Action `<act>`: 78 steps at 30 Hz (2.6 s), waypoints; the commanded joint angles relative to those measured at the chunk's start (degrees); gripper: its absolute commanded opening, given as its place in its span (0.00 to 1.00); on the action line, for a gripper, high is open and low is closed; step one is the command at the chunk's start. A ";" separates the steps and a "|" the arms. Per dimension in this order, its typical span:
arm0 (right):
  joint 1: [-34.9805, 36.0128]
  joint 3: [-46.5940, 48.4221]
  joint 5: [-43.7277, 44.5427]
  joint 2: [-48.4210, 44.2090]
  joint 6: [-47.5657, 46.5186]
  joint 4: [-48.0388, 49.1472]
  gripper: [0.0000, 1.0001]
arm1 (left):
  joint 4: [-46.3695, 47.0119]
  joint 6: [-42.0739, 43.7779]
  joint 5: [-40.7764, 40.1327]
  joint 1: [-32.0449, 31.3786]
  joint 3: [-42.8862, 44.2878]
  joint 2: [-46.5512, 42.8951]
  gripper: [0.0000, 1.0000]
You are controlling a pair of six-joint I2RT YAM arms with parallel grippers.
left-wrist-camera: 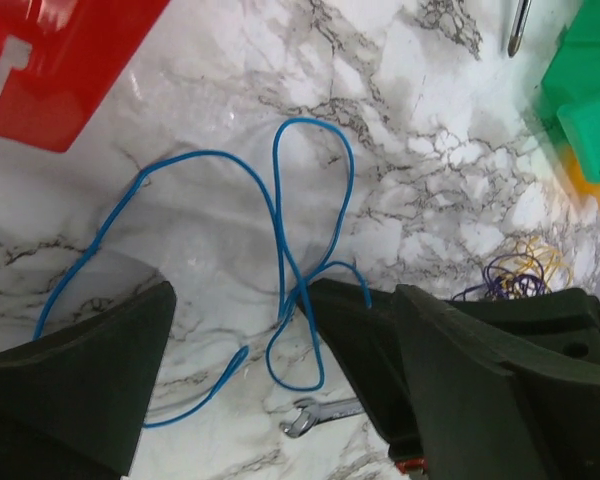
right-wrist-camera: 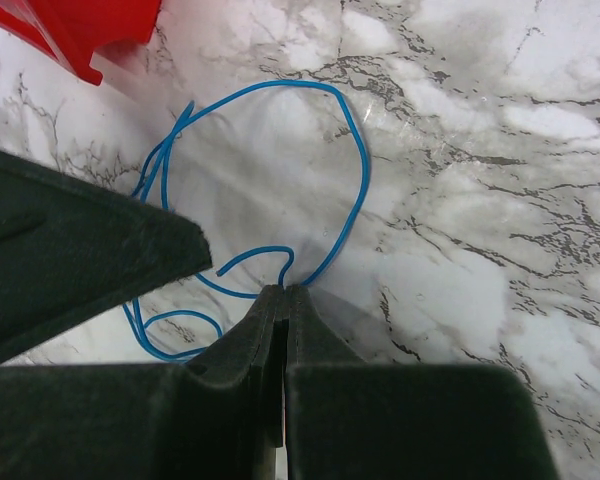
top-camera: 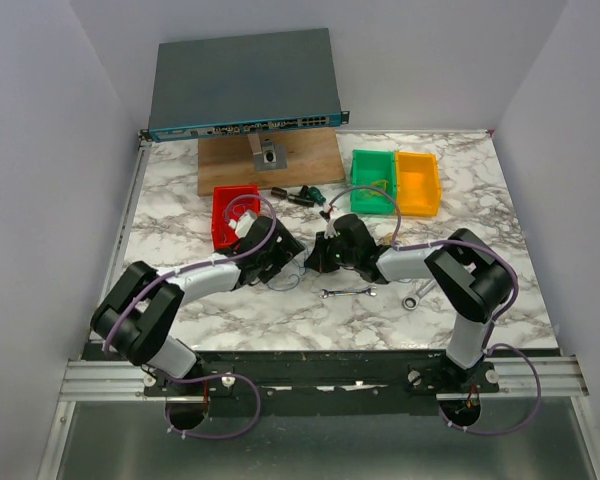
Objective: Untangle the cables
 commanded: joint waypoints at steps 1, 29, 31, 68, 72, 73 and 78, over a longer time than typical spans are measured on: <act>0.57 -1.40 -1.01 0.77 -0.12 -1.76 0.01 | -2.01 0.39 -1.24 0.35 2.52 4.65 0.78; 0.57 -18.19 31.64 -24.33 2.76 5.12 0.01 | -26.45 38.39 2.24 0.75 13.25 -10.26 0.00; 0.61 -18.35 31.65 -24.64 2.80 5.27 0.01 | -25.80 40.45 4.85 2.22 12.36 -14.85 0.00; 0.61 -18.57 31.71 -24.49 2.60 6.06 0.01 | -5.05 41.87 17.99 29.17 13.16 -4.58 0.00; 0.55 -18.60 31.77 -24.44 2.69 6.15 0.01 | -9.01 42.03 14.12 29.48 15.25 0.67 0.00; 0.56 -18.58 31.97 -24.44 2.70 6.11 0.01 | -9.23 42.05 14.22 29.36 15.43 1.97 0.00; 0.61 -18.51 32.49 -24.39 2.47 5.91 0.01 | -10.49 41.79 10.30 28.91 15.96 4.62 0.19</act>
